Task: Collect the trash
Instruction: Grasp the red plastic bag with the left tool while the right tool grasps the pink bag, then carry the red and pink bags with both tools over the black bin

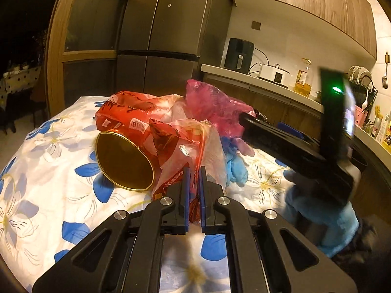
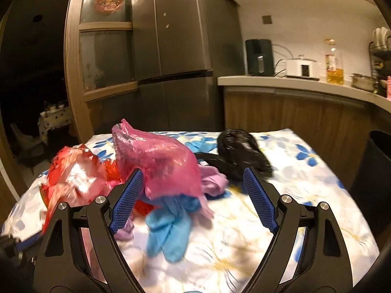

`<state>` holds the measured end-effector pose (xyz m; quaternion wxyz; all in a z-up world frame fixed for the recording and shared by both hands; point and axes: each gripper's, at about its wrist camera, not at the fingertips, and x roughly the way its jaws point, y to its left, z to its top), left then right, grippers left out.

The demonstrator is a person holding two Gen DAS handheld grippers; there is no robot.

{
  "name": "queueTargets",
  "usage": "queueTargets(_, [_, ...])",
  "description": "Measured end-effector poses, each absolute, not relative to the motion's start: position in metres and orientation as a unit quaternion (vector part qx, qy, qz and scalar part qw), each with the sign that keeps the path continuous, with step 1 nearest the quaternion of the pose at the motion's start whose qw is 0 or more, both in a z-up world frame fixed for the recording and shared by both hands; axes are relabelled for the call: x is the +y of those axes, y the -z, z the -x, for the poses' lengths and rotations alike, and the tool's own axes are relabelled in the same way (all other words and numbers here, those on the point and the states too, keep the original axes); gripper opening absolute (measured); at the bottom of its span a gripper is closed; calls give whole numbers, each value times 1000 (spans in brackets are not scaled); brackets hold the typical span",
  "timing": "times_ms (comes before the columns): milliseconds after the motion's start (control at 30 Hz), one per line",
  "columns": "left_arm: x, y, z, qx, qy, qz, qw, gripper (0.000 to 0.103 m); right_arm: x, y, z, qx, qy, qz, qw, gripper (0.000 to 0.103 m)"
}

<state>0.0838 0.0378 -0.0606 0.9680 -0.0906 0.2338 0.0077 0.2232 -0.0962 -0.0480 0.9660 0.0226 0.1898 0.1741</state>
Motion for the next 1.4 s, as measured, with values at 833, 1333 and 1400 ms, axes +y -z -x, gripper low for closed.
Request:
queueTargets(833, [16, 53, -83, 227, 9, 69, 971, 6, -151, 34, -174, 174, -147, -62, 972, 8])
queueTargets(1333, [-40, 32, -97, 215, 44, 41, 975, 6, -233, 29, -127, 161, -64, -72, 982, 8])
queueTargets(1400, [-50, 28, -101, 211, 50, 35, 976, 6, -245, 27, -123, 156, -54, -76, 983, 7])
